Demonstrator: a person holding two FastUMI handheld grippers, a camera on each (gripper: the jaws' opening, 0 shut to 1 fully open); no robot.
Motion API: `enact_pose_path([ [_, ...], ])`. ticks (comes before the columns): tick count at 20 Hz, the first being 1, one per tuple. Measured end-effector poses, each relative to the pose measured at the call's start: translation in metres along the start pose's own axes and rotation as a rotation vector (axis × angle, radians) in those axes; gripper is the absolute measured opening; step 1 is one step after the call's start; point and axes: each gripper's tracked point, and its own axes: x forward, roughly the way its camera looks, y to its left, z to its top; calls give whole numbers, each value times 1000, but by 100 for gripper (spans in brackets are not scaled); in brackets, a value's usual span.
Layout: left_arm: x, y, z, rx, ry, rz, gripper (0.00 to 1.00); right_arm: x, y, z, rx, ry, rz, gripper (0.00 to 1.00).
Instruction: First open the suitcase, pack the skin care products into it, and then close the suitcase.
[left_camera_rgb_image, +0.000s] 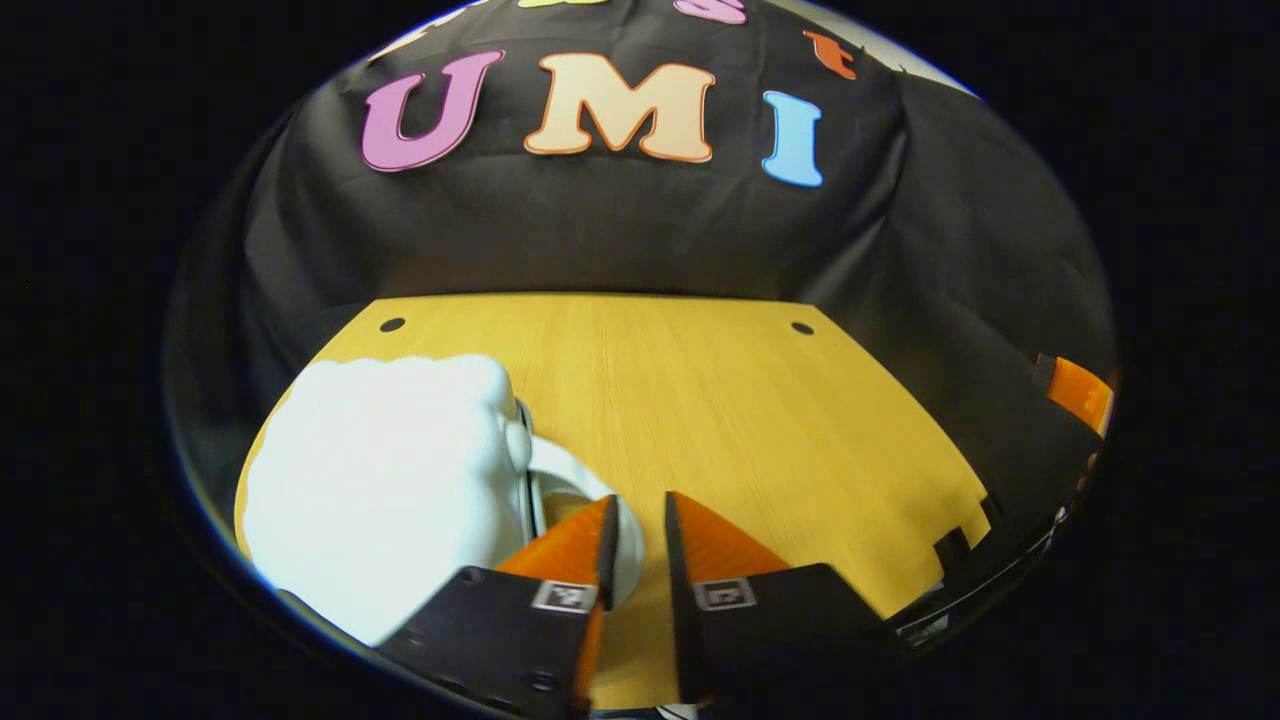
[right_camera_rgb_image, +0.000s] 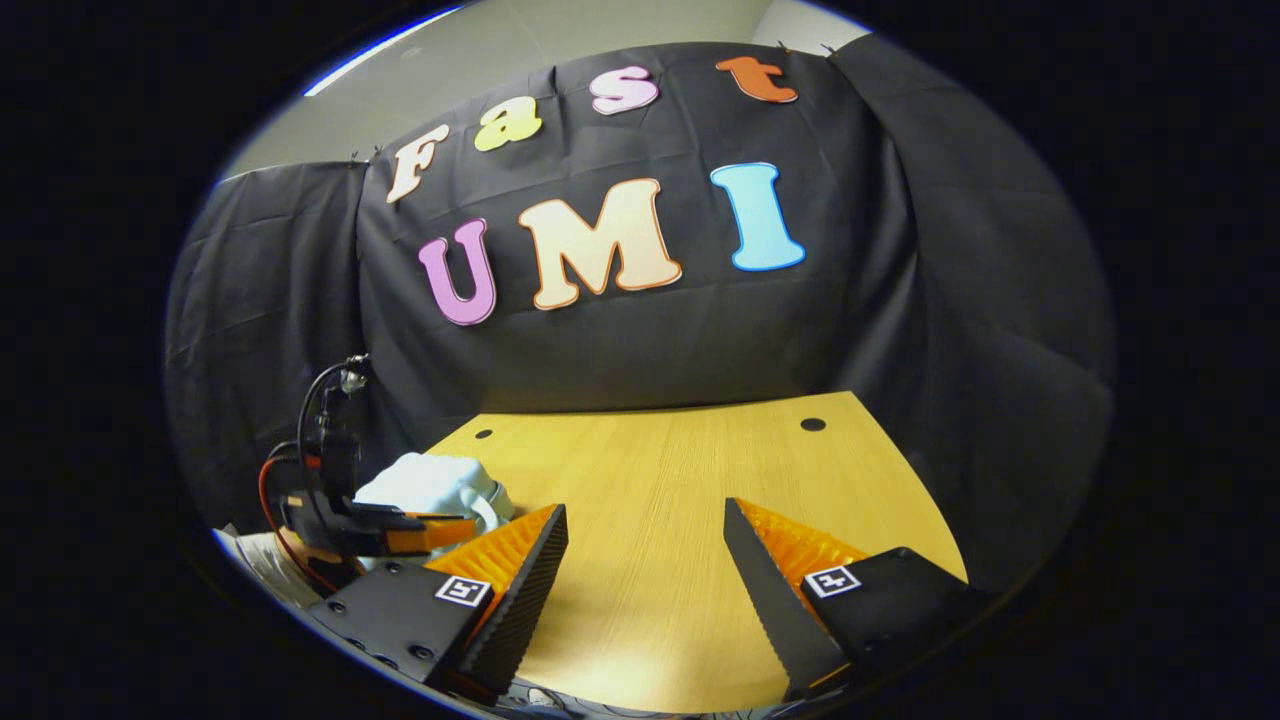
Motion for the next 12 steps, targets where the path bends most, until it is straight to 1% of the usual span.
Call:
enact_pose_path([
  [2, -23, -16, 39, 45, -156, 51, 73, -5, -4, 24, -13, -71, 5, 97],
  [3, -38, -24, 66, 70, -239, 85, 94, -7, -4, 40, -23, -114, 15, 98],
  [4, -57, -31, 93, 85, -325, 123, 98, -11, -2, 59, -35, -166, 19, 98],
  [6, -97, -43, 141, 84, -463, 184, 98, -18, 2, 99, -52, -271, 11, 97],
  [7, -118, -41, 163, 80, -539, 227, 97, -25, 5, 120, -51, -318, 3, 92],
  [8, -133, -47, 188, 87, -606, 227, 94, -30, 10, 138, -47, -372, -2, 97],
  [9, -142, -54, 203, 103, -636, 210, 94, -35, 16, 153, -42, -412, -6, 93],
  [10, -150, -59, 214, 127, -651, 190, 94, -39, 21, 164, -46, -447, -11, 97],
  [11, -154, -60, 217, 148, -653, 177, 95, -43, 24, 173, -56, -473, -30, 97],
  [12, -157, -61, 222, 170, -653, 158, 95, -45, 25, 176, -62, -483, -50, 93],
])
